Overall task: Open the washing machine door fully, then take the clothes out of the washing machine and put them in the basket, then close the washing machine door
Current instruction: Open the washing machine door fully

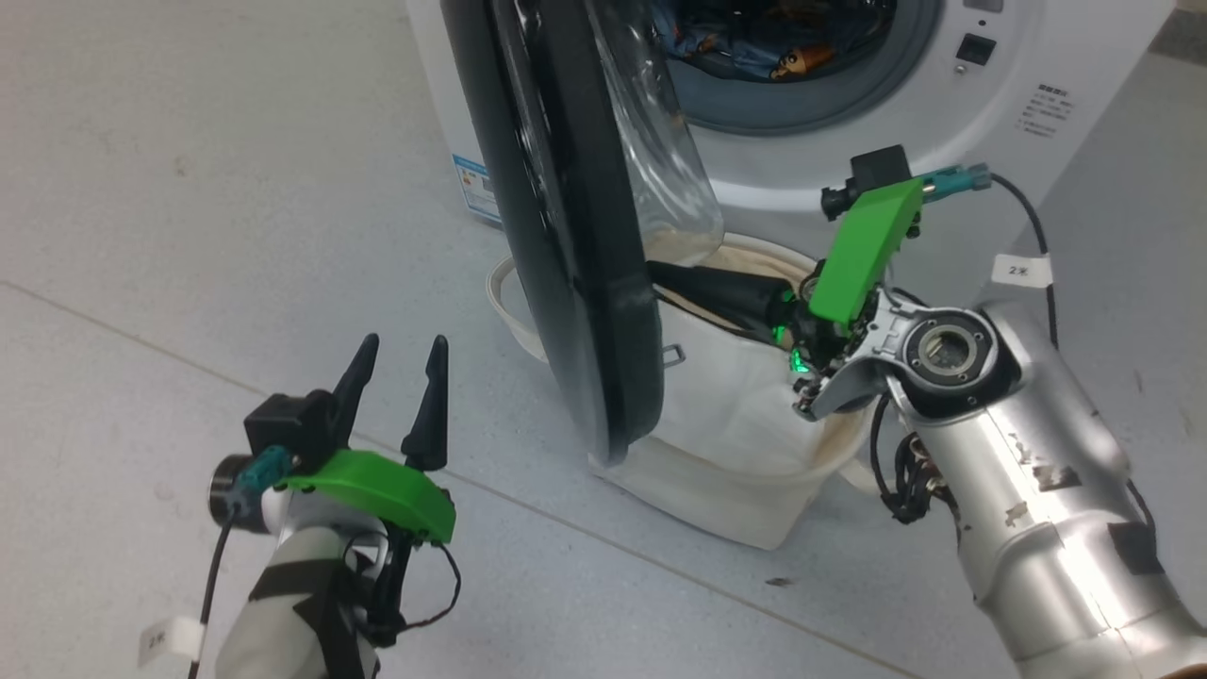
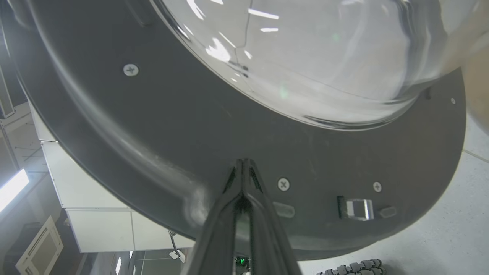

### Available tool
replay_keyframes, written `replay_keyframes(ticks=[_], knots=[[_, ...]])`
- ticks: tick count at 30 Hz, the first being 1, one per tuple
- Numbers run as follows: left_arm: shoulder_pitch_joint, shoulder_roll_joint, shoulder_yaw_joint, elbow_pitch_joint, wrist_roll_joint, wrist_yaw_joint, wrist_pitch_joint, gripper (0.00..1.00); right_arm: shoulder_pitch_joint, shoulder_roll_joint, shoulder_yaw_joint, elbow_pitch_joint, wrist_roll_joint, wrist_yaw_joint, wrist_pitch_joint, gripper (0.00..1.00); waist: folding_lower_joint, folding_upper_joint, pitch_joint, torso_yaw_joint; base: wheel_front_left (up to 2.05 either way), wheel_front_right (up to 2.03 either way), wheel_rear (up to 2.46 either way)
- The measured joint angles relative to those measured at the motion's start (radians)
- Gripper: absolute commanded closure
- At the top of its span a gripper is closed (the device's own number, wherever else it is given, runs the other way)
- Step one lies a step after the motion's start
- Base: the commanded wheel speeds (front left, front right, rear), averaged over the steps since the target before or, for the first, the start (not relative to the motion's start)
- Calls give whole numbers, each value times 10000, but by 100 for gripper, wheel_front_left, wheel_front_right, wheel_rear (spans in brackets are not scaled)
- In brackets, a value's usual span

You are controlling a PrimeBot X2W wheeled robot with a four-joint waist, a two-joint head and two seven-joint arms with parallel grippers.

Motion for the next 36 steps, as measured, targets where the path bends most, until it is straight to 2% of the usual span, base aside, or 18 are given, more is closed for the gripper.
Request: replay_keyframes(ticks=[7,17,25,26,27,28,32,36], knots=[[324,0,236,31,8,2,0,0,414,84,786,33,378,0,-566,100,0,0,-261,149,0,0,0],[335,2,593,75,136,-27,0,0,471,121,2809,-65,1569,0,-2261,100,0,0,-551,332,0,0,0],[337,4,702,92,224,-102,0,0,276,123,3605,75,2063,0,-3191,100,0,0,-636,456,0,0,0],[337,4,748,96,224,-102,0,0,237,128,3649,115,2107,0,-3294,90,0,0,-644,456,0,0,0],[336,4,807,98,224,-104,0,0,181,128,3699,174,2153,0,-3342,9,0,0,-648,449,0,0,0],[336,6,855,98,228,-104,0,0,132,128,3730,232,2142,0,-3373,0,0,0,-656,433,0,0,0],[335,88,1083,102,240,-115,0,0,82,71,3795,265,1302,0,-4004,0,0,0,-701,229,0,0,0],[335,345,1298,98,240,-188,0,0,90,-639,4213,-297,-222,0,-5398,0,0,0,-767,-45,0,0,0]])
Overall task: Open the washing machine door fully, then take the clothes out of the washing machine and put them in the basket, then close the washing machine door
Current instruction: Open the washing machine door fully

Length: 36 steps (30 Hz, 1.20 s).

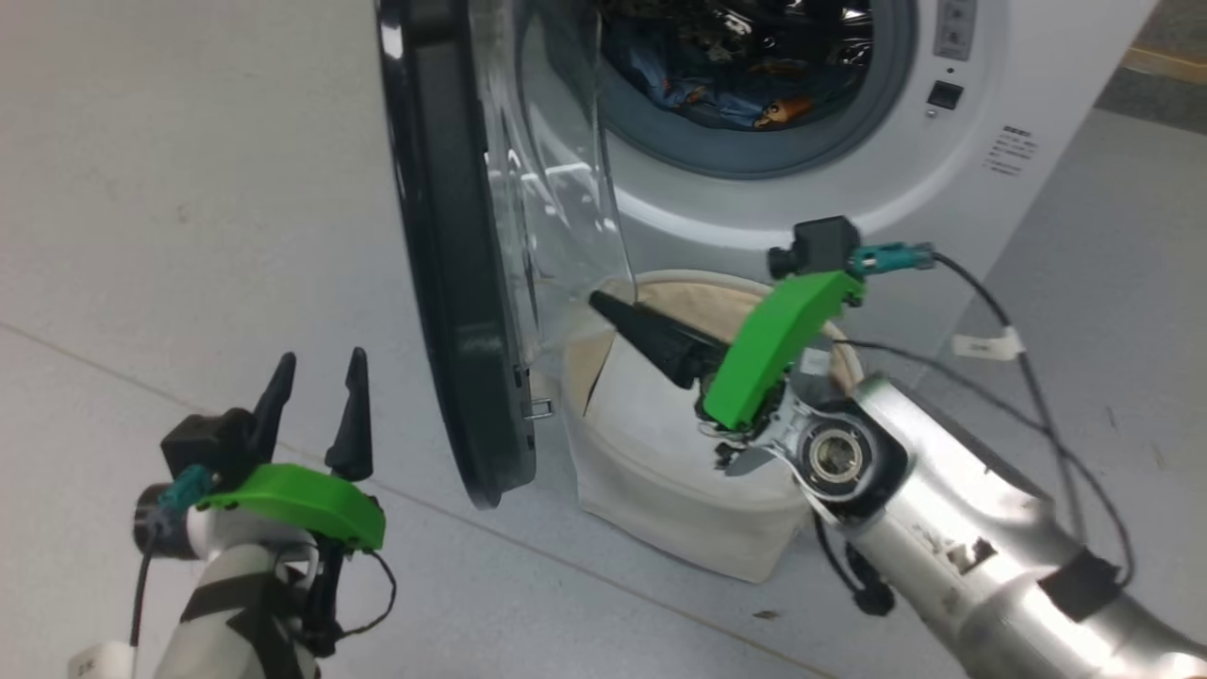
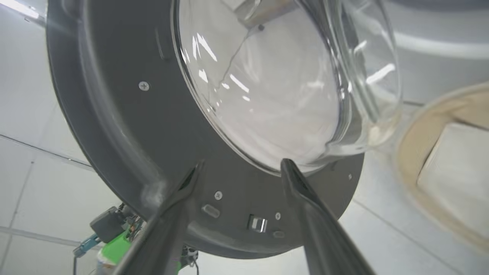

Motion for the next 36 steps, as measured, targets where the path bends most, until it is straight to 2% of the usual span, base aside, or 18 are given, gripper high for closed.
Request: replay_keyframes(ticks=[3,6,9,11,14,18,26,30,36], knots=[[0,203,136,-10,104,-2,0,0,55,-759,663,-353,-1618,0,-1634,0,0,0,-80,-240,0,0,0],[1,418,267,-17,140,-6,0,0,344,-1300,1126,-272,-2736,0,-3219,0,0,0,-195,-497,0,0,0],[3,635,345,-19,144,-13,0,0,706,-1657,1223,107,-3762,0,-4602,0,0,0,-323,-751,0,0,0],[10,775,416,-17,144,-15,0,0,957,-1772,892,345,-4299,0,-4987,0,0,0,-403,-914,0,0,0],[35,963,468,-15,144,-58,0,0,1463,-1829,-274,495,-5626,0,-5131,0,0,0,-521,-1139,0,0,0],[140,1277,464,27,71,-90,0,0,2627,-1758,-2489,-341,-7296,0,-5139,0,0,0,-638,-1484,0,0,0],[275,1839,364,169,-180,-102,0,0,4919,-1676,-5235,-1308,-9363,0,-5141,0,0,0,-876,-2070,0,0,0],[378,2004,205,219,-351,-104,0,0,5666,-1601,-5873,-1689,-9804,0,-5141,0,0,0,-1003,-2211,0,0,0],[523,2224,-69,270,-715,-104,0,0,6362,-1530,-5927,-1868,-10002,0,-5137,0,0,0,-1104,-2364,0,0,0]])
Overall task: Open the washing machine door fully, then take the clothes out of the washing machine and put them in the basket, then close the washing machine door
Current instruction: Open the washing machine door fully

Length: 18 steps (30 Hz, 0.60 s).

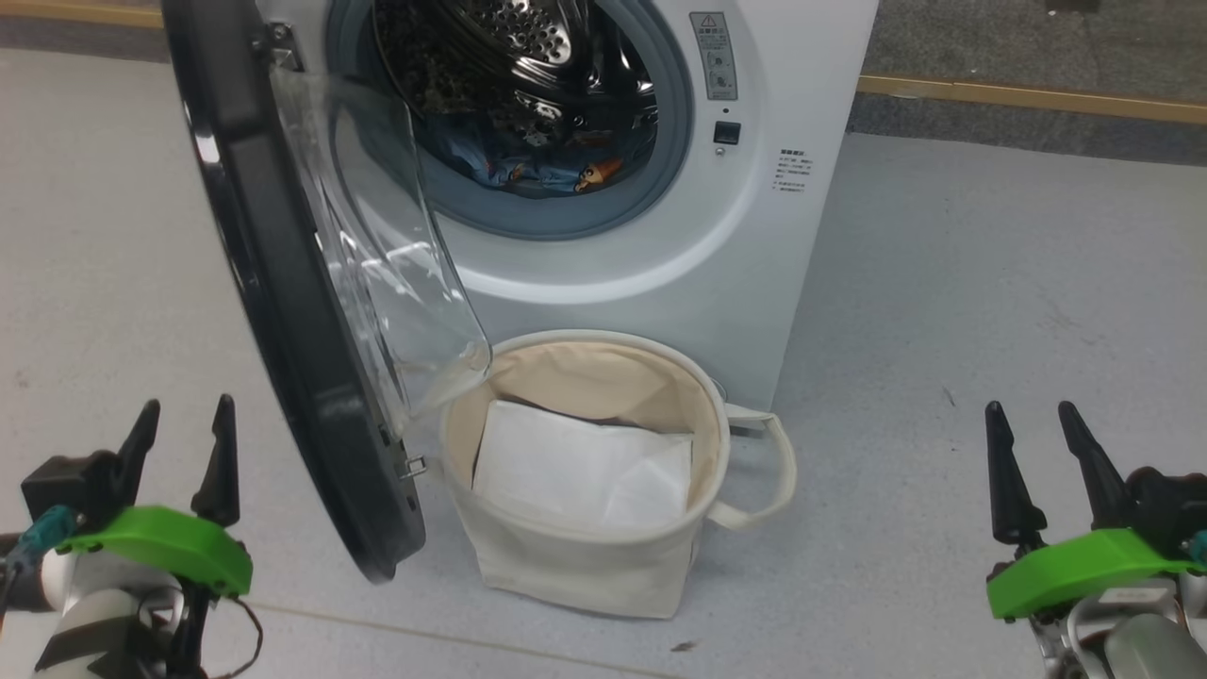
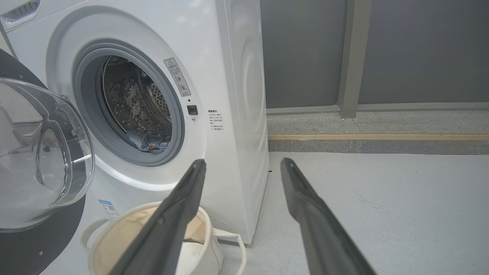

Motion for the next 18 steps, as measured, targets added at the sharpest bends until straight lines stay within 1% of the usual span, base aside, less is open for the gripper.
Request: replay_keyframes(ticks=[10,17,18], knots=[[245,198,-629,58,-633,0,0,0,150,98,-249,-109,96,0,-2,0,0,0,-117,94,0,0,0],[247,336,-838,77,-1030,0,0,0,196,115,-272,-150,96,0,-2,0,0,0,-108,122,0,0,0],[247,345,-903,79,-1110,0,0,36,196,115,-278,-155,96,0,-2,0,0,0,-104,130,0,0,0]])
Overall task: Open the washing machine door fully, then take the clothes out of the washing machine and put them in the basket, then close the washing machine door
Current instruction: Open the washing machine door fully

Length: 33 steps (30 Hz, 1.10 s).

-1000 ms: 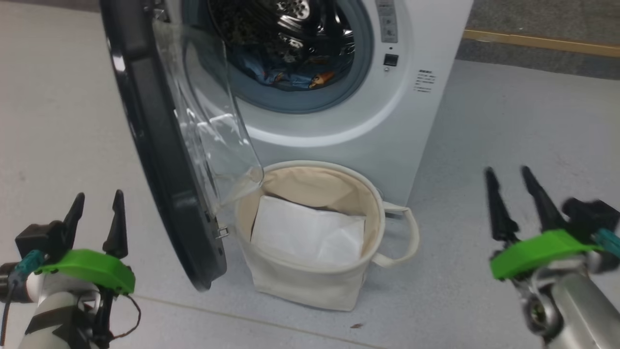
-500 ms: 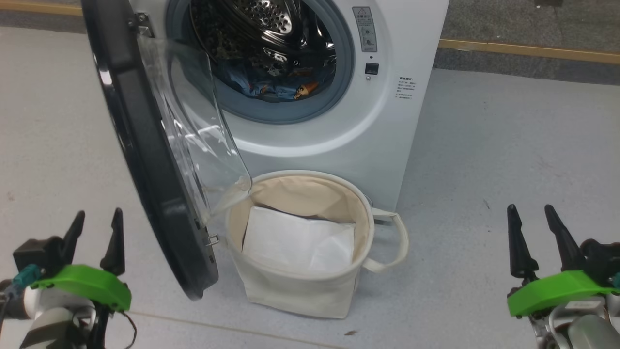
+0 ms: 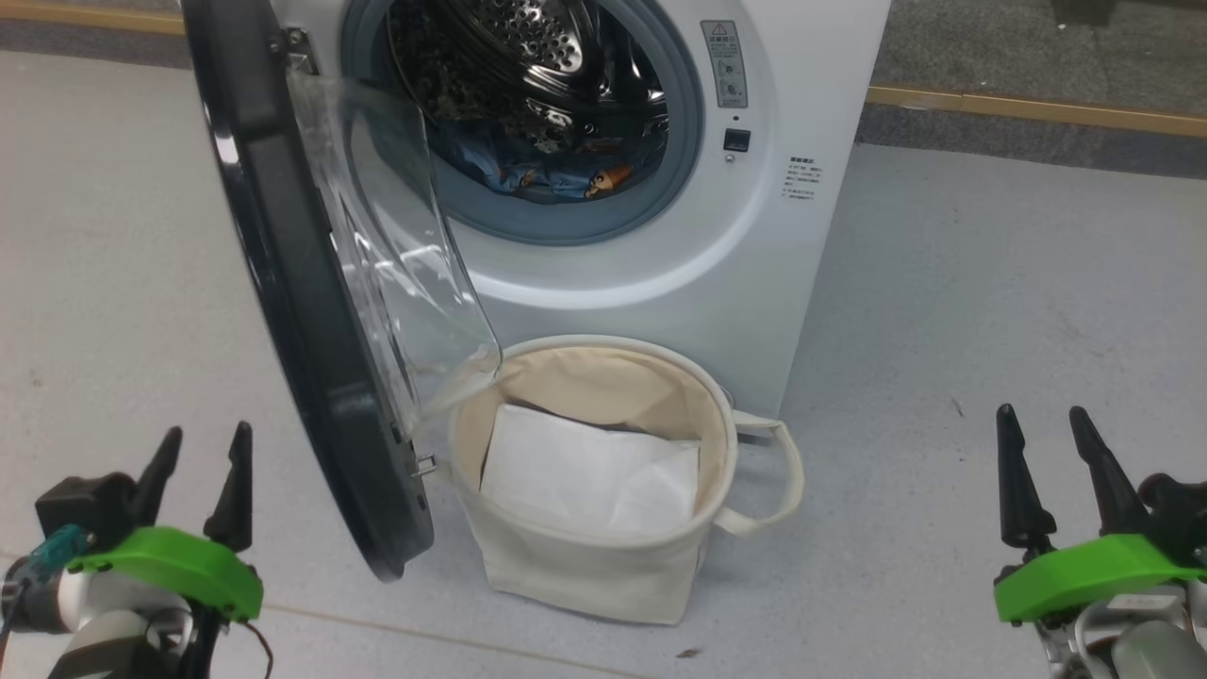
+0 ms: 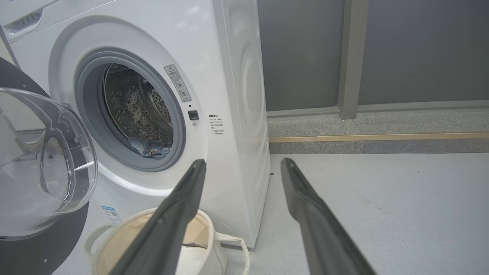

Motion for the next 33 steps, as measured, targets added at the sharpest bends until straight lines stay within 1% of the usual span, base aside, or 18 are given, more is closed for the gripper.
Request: replay_keyframes(ticks=[1,5,9,14,15,17,20,22,24,25,27,30,31,33], knots=[[0,15,-105,2,-86,0,0,100,0,4,-8,-2,0,0,0,0,0,0,1,9,0,0,0],[0,50,-355,-29,-602,0,10,100,2,6,-73,-2,0,0,0,0,0,0,6,77,0,0,0],[-3,151,-403,-155,-1083,0,10,100,72,10,-247,-6,2,0,0,0,0,0,4,221,0,0,0],[-226,238,-341,-897,-1526,15,10,100,157,8,-558,-71,15,0,2,0,0,0,6,498,0,0,0],[-353,240,-314,-1126,-1519,94,10,100,168,8,-616,-107,15,0,2,0,0,0,4,564,0,0,0],[-662,240,-311,-1697,-1381,410,17,100,209,6,-727,-146,15,0,6,0,0,0,4,698,0,0,0],[-1125,174,-395,-2957,-1296,840,293,100,320,4,-832,-186,15,0,15,0,0,0,5,916,0,0,0],[-1326,94,-502,-3919,-1160,1170,675,100,329,4,-874,-245,15,0,29,0,0,0,11,1042,0,0,0],[-1410,-159,-598,-4899,-1168,1538,1195,100,329,4,-941,-334,15,0,31,0,0,0,31,1155,0,0,0],[-1408,-278,-771,-5344,-1200,1647,1567,100,328,4,-955,-364,15,0,67,0,0,0,47,1200,0,0,0],[-1372,-487,-1258,-6165,-1210,1810,2445,100,327,4,-951,-439,15,0,153,0,0,0,106,1247,0,0,0],[-1134,-853,-1937,-7354,-1499,2098,3613,100,325,4,-959,-527,13,0,199,0,1,0,225,1276,0,0,0],[-748,-1053,-2470,-7973,-1547,2328,4226,100,323,4,-991,-568,13,0,207,0,0,0,318,1291,0,0,0],[-279,-1175,-2909,-8406,-1546,2537,4669,100,319,4,-1028,-596,13,0,207,0,0,0,411,1297,0,0,0]])
